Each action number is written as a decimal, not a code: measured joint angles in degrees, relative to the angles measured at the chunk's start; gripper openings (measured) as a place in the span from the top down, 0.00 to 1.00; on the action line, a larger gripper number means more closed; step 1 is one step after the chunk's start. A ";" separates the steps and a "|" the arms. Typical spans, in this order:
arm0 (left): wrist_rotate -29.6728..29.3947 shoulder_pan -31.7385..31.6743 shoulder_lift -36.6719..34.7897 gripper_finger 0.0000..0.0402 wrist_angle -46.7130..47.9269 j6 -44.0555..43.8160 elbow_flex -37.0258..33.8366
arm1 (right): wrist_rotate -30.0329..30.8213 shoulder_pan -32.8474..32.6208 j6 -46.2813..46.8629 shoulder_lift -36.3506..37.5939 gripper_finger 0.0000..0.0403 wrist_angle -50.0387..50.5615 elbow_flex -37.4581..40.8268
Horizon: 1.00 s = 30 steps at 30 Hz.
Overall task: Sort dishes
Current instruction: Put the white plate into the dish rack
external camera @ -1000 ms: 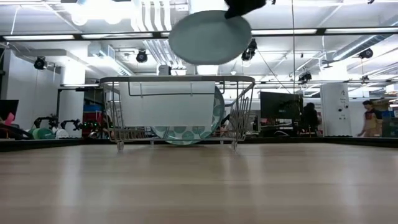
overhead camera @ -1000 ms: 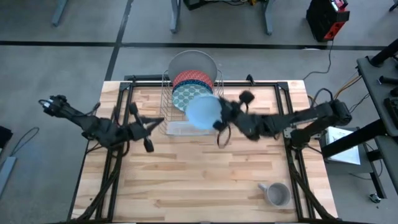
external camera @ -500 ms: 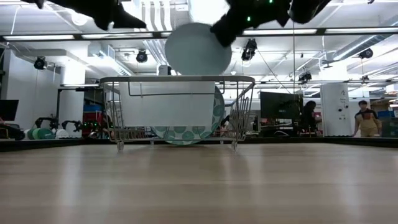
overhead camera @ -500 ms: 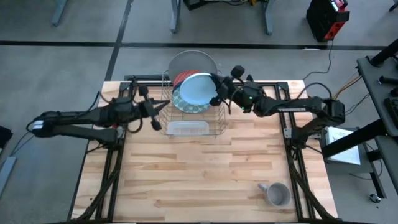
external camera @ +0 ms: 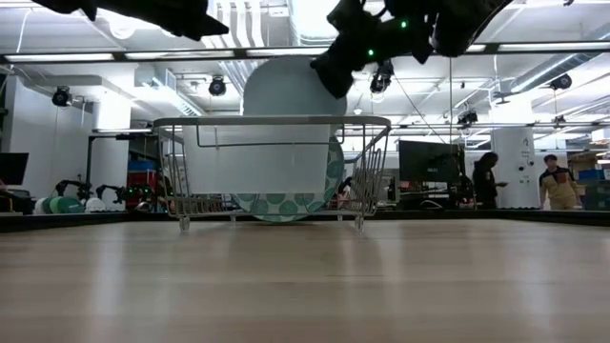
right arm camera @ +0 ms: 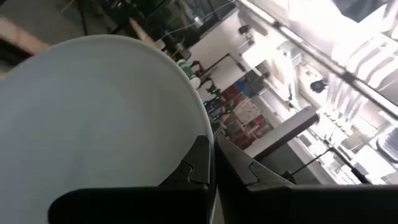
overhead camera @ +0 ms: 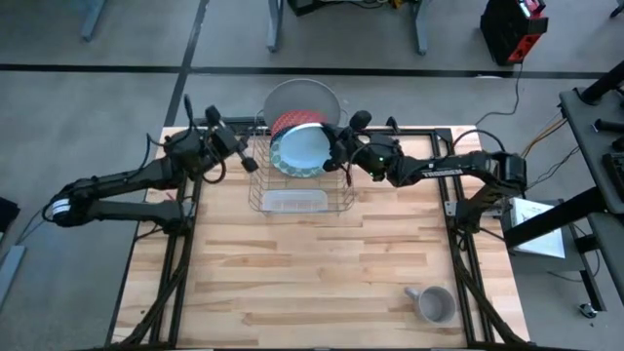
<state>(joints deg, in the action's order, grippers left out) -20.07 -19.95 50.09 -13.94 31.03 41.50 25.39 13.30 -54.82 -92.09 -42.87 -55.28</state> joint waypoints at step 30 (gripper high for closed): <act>-0.54 -2.24 5.82 1.00 -9.53 -0.03 0.02 | -9.43 5.49 0.38 -12.69 1.00 -19.99 4.49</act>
<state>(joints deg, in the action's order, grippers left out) -20.61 -22.20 55.91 -23.46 30.99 41.52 15.95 18.79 -54.44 -104.78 -62.86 -50.79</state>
